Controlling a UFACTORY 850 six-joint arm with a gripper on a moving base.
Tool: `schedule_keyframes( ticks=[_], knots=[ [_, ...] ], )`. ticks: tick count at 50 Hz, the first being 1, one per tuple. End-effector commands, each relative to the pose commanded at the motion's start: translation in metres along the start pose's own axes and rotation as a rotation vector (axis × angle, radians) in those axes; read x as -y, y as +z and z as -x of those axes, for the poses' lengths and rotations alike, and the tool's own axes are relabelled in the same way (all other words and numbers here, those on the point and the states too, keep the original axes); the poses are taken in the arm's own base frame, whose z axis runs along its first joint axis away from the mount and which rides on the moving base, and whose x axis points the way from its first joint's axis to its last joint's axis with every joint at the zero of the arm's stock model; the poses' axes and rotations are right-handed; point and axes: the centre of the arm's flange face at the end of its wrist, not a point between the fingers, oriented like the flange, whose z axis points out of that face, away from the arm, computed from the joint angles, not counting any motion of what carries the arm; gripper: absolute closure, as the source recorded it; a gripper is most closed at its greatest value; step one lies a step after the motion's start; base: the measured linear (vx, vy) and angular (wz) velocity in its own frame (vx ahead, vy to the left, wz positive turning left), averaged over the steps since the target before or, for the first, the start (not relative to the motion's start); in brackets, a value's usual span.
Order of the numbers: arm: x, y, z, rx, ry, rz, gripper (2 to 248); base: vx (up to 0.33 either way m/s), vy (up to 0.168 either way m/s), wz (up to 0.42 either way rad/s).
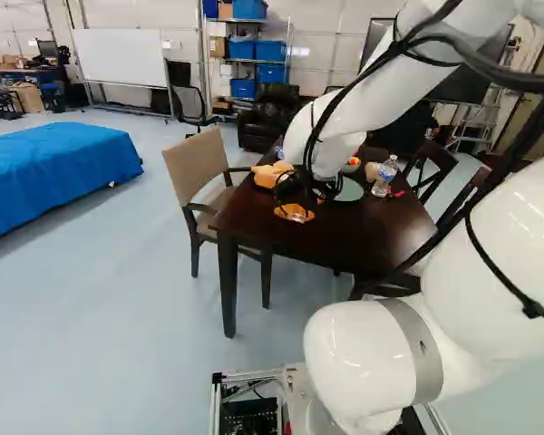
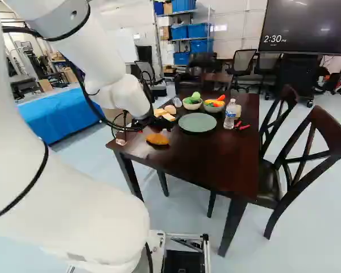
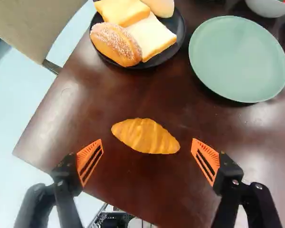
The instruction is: Move the croissant to the empty plate
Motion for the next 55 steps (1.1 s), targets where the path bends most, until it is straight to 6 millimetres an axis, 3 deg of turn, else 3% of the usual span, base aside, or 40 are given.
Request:
schedule_keyframes(
  ticks=[35,55],
  knots=[
    [-0.006,-0.028,-0.019,0.151,0.015,0.008,3,0.0,0.0,0.0],
    [-0.009,-0.016,-0.033,0.279,0.02,0.01,3,0.0,0.0,0.0]
  ],
)
